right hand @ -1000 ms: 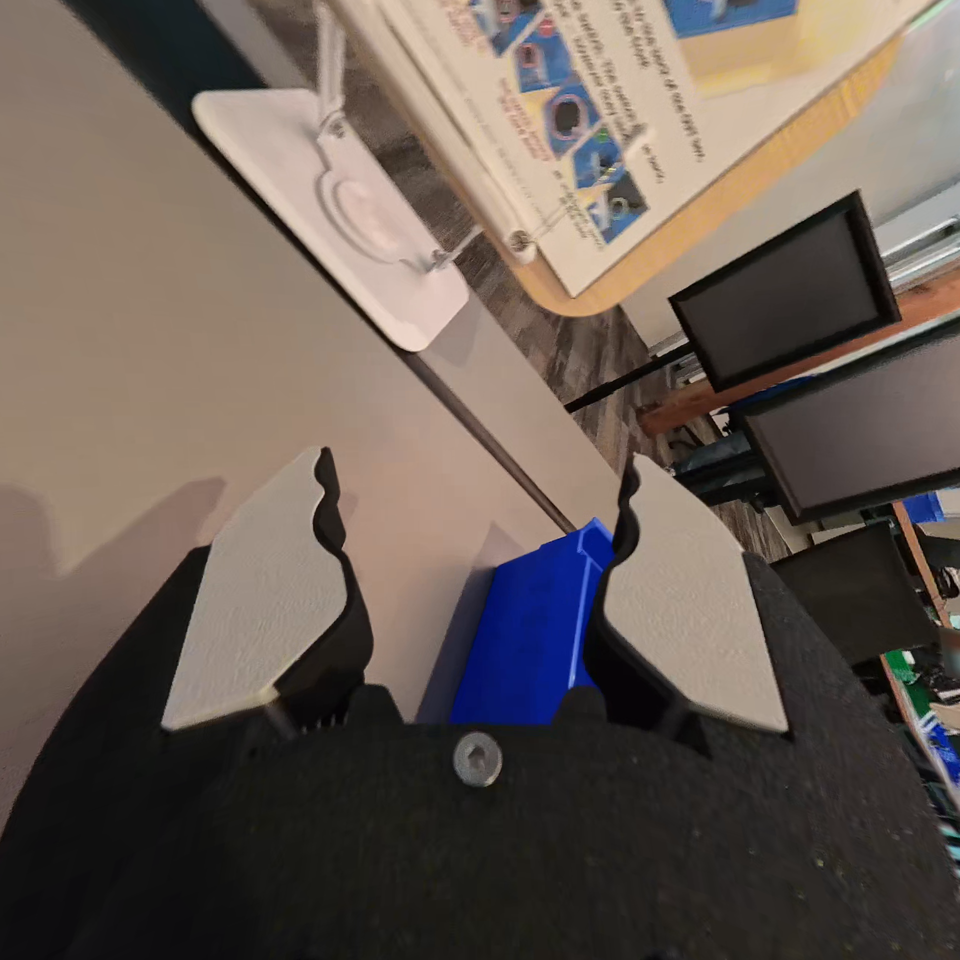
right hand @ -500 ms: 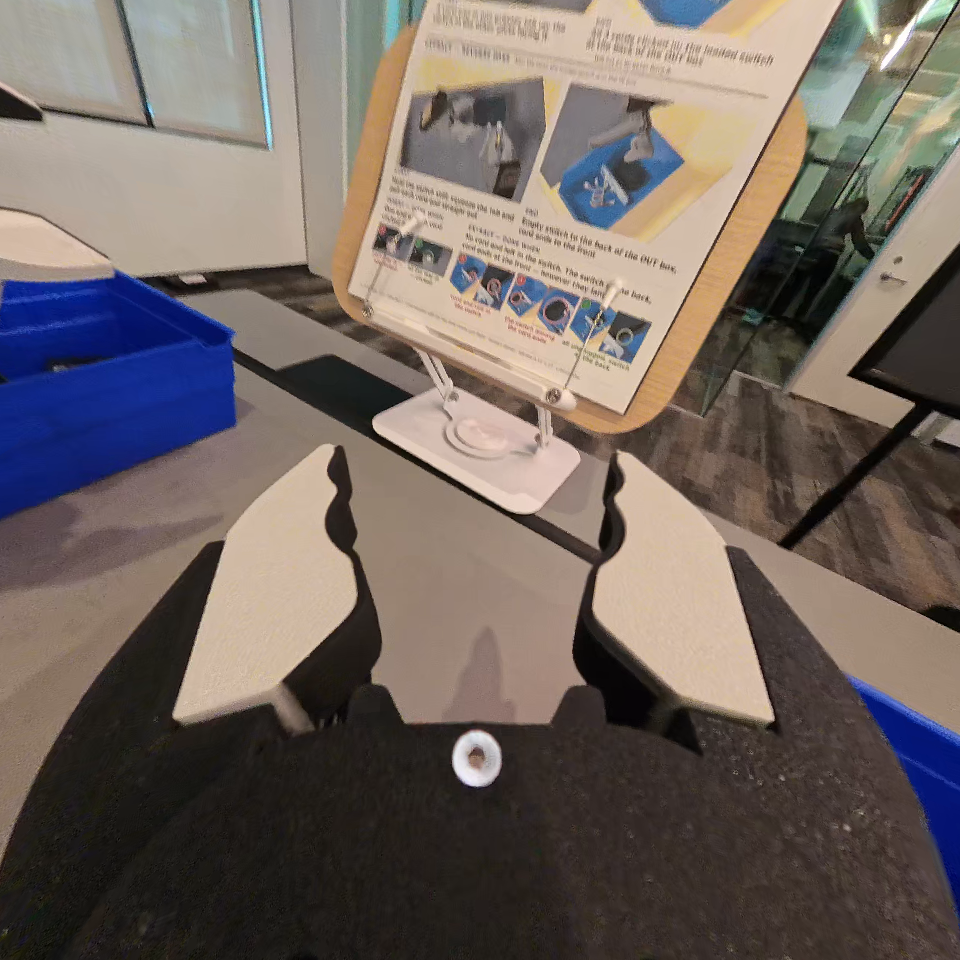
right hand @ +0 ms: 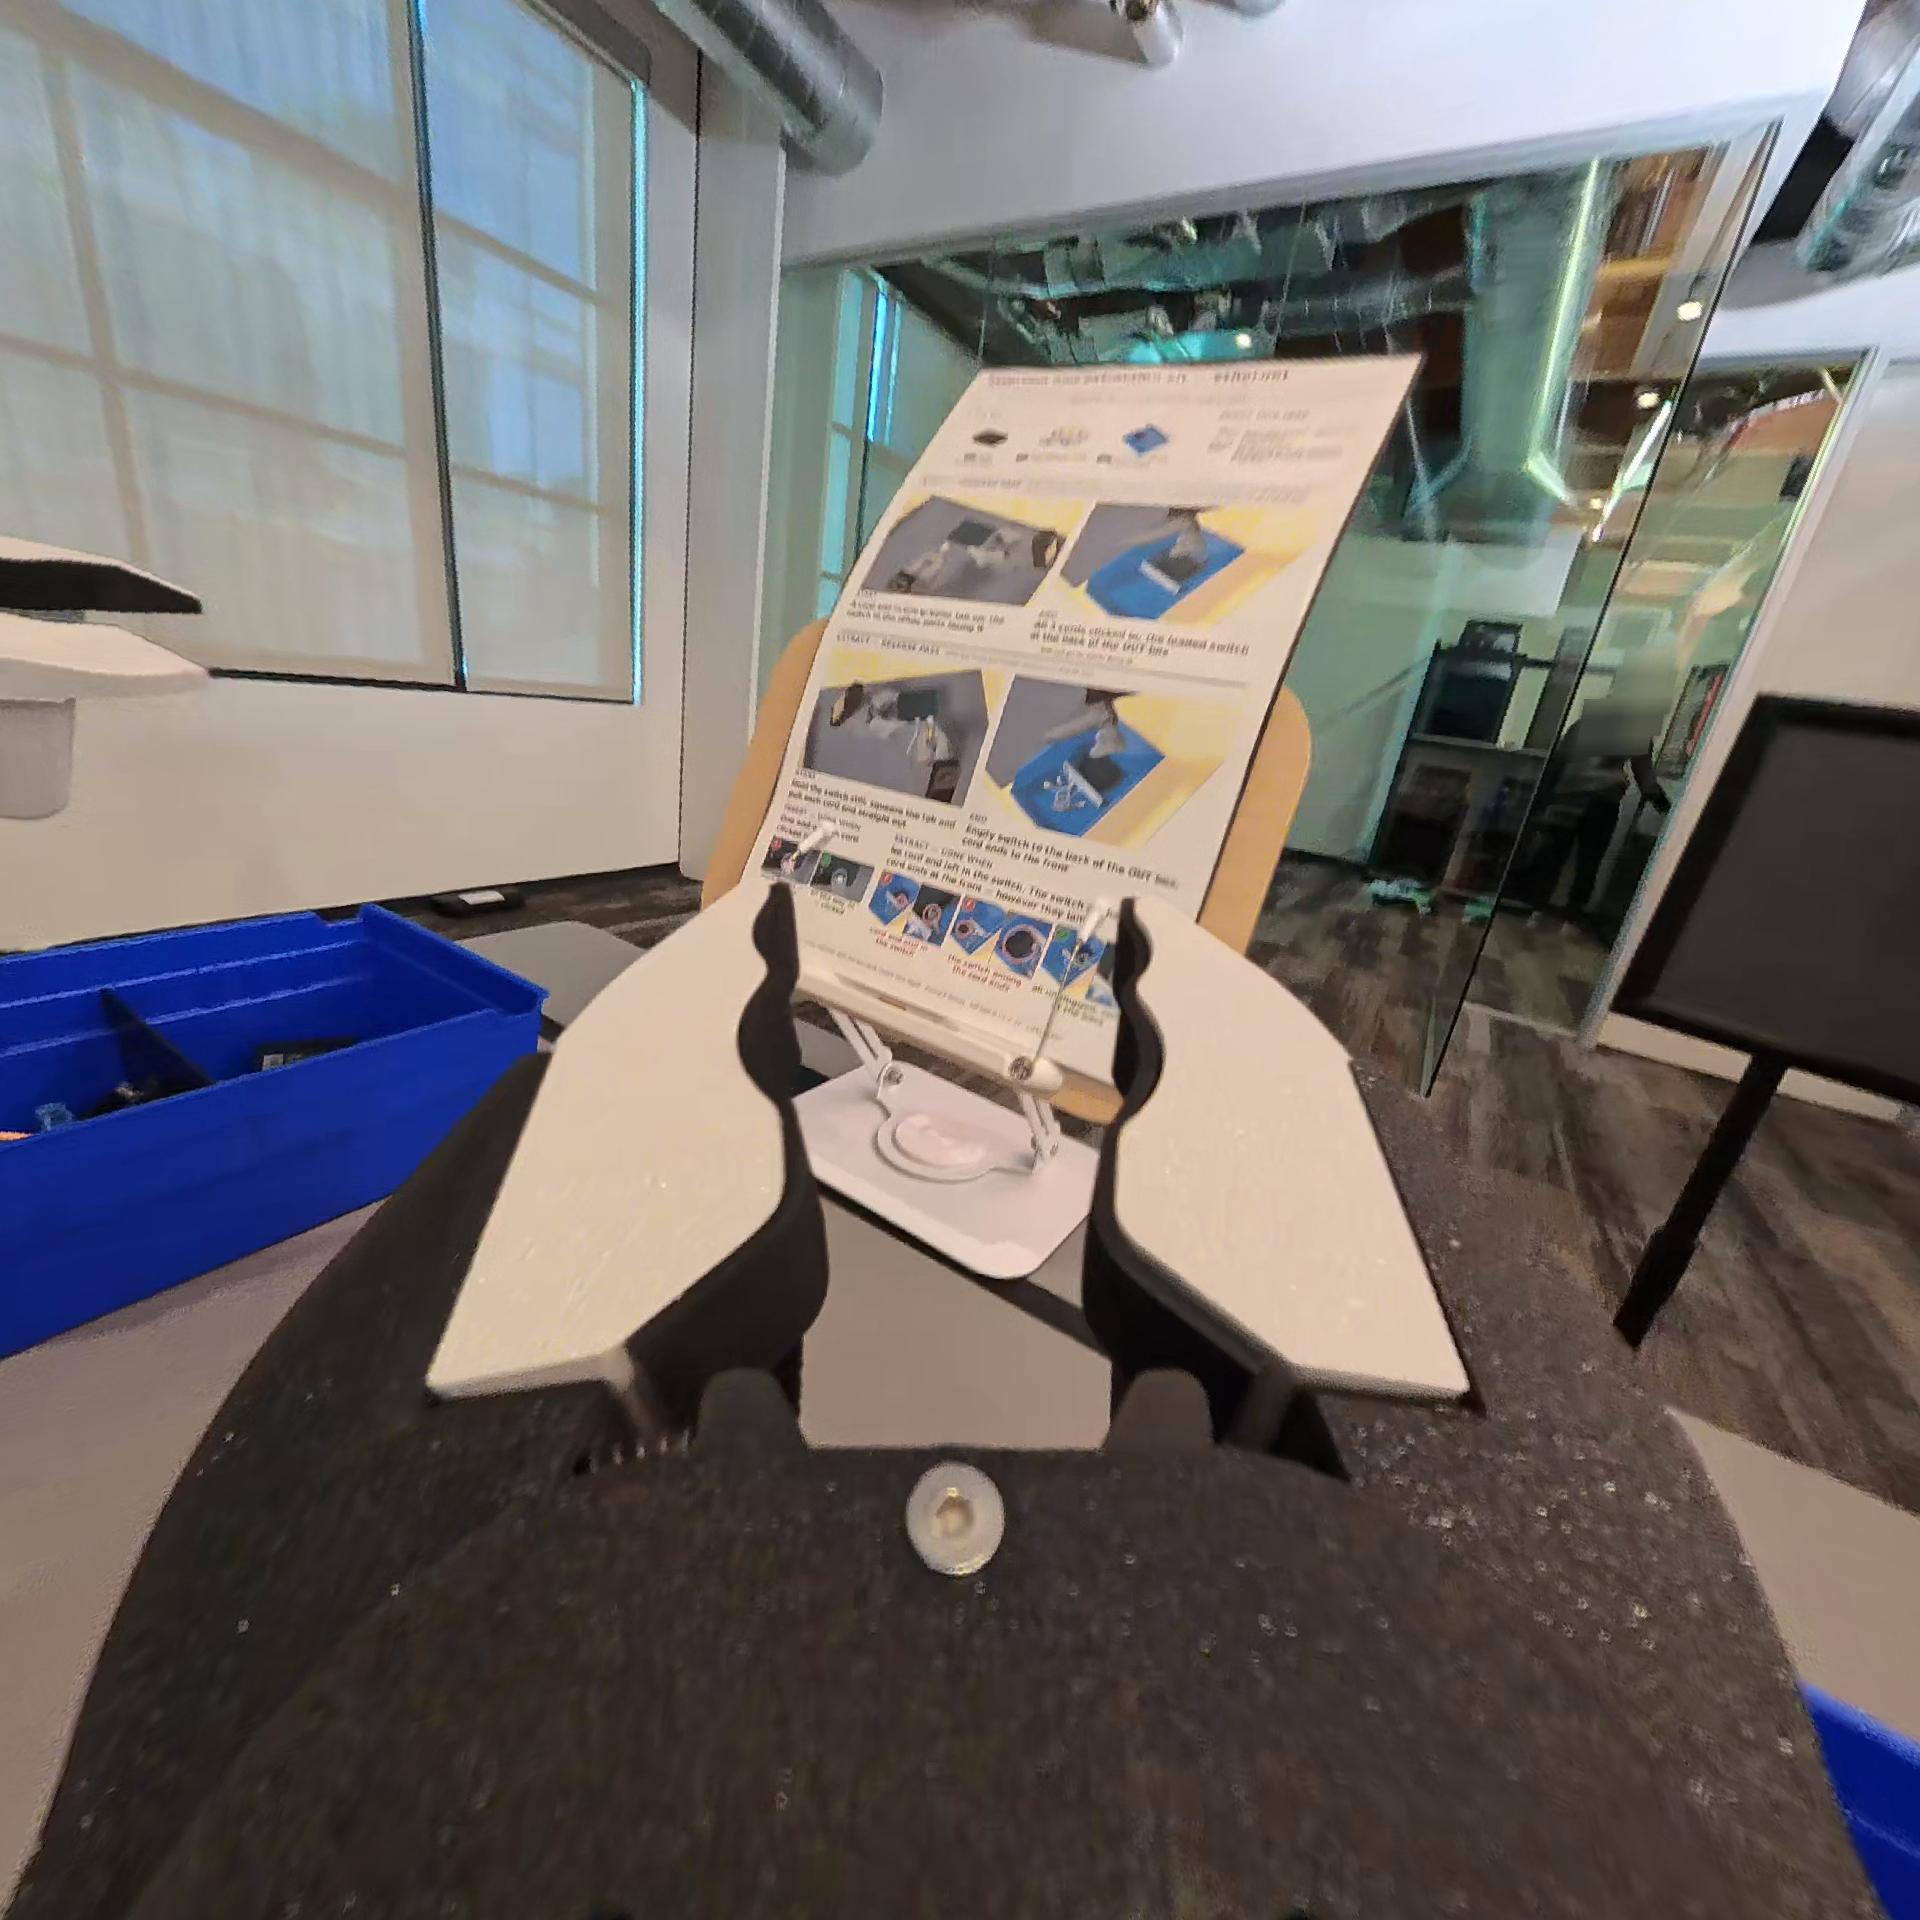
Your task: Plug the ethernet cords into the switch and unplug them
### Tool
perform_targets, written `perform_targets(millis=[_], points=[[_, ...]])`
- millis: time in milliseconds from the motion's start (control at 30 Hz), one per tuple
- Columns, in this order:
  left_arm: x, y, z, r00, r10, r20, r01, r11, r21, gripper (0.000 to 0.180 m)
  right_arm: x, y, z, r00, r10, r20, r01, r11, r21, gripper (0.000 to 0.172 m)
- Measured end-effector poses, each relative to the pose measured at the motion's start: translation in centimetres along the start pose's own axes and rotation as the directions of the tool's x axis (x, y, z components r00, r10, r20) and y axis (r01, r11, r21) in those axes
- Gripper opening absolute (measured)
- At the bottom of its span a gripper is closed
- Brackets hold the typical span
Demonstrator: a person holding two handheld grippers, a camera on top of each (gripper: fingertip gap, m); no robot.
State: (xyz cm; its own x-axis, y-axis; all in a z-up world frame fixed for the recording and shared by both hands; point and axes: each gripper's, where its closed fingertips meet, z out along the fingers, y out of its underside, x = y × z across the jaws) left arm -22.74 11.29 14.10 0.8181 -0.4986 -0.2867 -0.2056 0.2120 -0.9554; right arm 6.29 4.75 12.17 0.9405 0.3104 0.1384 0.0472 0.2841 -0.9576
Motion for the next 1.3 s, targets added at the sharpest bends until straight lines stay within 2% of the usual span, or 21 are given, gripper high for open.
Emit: perform_targets(millis=[100,300,533,667,767,833,933,1067,1167,1300], points=[[-1.8,-1.1,-1.3,0.999,-0.026,0.023,0.025,0.999,0.047,0.056,0.6,-1.8,-0.9,1.0,0.003,0.023,-0.005,0.997,0.075,0.052],[-4.6,-2.8,-3.7,0.996,-0.08,0.038,0.075,0.988,0.136,0.054,2.1,-3.5,-2.3,1.0,0.013,0.024,-0.016,0.992,0.123,0.056],[-6.9,-3.5,-5.2,0.993,-0.069,0.1,0.048,0.98,0.193,0.058,2.4,-4.0,-2.5,0.999,-0.006,0.032,0.002,0.992,0.127,0.089],[-7.3,-3.4,-5.4,0.992,-0.098,0.083,0.08,0.976,0.201,0.058,2.1,-3.9,-2.4,0.997,0.038,0.07,-0.046,0.991,0.125,0.085],[-7.7,-3.5,-5.6,0.99,-0.106,0.091,0.084,0.974,0.212,0.057,1.7,-4.3,-2.8,0.992,0.041,0.122,-0.058,0.989,0.138,0.07],[-7.8,-3.8,-5.9,0.99,-0.108,0.095,0.084,0.97,0.229,0.055,2.5,-4.5,-3.0,0.996,0.049,0.07,-0.058,0.989,0.137,0.074],[-8.0,-3.9,-6.1,0.988,-0.124,0.089,0.099,0.964,0.248,0.051,2.7,-4.9,-3.3,0.998,0.041,0.056,-0.049,0.989,0.142,0.073],[-8.1,-3.7,-6.0,0.99,-0.124,0.072,0.103,0.965,0.241,0.048,3.2,-4.7,-3.2,0.998,0.051,0.028,-0.054,0.991,0.123,0.076],[-8.0,-3.2,-5.9,0.992,-0.11,0.057,0.096,0.974,0.205,0.044,3.7,-4.5,-3.1,1.0,0.007,-0.014,-0.005,0.993,0.12,0.077],[-7.9,-2.3,-5.7,0.996,-0.079,0.045,0.072,0.988,0.134,0.045,3.4,-4.3,-3.3,1.0,0.001,0.002,-0.002,0.995,0.097,0.06]])
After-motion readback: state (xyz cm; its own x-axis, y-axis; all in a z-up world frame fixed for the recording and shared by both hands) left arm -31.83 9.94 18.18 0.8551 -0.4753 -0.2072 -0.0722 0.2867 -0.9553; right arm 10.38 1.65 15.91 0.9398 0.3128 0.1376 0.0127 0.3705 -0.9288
